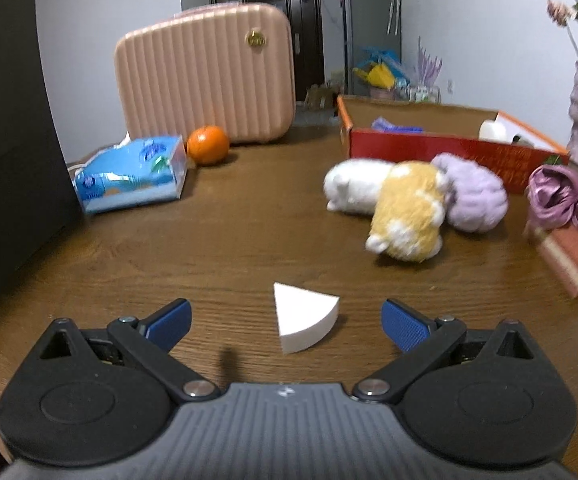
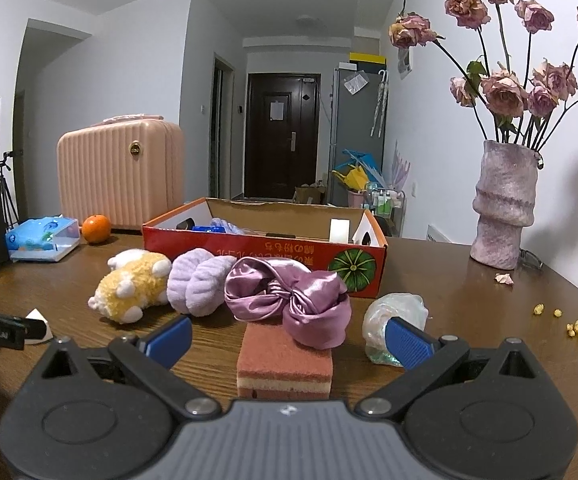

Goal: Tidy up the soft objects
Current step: 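Close the left gripper on the white triangular sponge wedge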

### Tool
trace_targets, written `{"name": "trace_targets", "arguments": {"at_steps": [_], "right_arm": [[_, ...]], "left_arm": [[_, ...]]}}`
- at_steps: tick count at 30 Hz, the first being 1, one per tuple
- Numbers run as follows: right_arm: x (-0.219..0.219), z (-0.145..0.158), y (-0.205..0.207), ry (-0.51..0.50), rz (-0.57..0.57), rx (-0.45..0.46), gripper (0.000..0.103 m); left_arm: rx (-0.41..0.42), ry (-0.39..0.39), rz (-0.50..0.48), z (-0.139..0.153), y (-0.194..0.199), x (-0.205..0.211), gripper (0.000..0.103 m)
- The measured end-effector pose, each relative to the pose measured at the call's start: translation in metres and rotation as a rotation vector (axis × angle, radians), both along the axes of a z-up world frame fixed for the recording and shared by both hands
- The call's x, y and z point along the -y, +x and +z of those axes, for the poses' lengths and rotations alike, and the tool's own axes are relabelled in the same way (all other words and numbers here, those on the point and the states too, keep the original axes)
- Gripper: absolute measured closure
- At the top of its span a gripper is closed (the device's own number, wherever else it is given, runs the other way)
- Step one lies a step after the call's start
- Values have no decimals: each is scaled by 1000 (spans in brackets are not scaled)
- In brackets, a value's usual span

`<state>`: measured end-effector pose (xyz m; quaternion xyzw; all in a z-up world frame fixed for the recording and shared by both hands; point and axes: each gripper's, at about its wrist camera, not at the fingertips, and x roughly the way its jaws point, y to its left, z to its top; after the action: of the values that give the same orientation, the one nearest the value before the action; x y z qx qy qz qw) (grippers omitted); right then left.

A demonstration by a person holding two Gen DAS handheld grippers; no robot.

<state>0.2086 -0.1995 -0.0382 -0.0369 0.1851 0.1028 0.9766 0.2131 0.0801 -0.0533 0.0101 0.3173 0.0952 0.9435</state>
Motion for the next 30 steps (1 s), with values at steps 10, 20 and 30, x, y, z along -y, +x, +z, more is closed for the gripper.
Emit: {"name": "trace_targets", "arguments": {"at_steps": [10,20,30], "right_arm": [[0,-4,4,-6,-9,-12,0],[-2,-7,7,-23,-21,-18,0],[-3,-8,8,-28,-21,-21,0]], "left_arm": [[-19,-19,-4,-8,14,-13,10],[-57,-77,-69,-13,21,-14,41],[-43,-74,-97,-12,19,-8,69]]}}
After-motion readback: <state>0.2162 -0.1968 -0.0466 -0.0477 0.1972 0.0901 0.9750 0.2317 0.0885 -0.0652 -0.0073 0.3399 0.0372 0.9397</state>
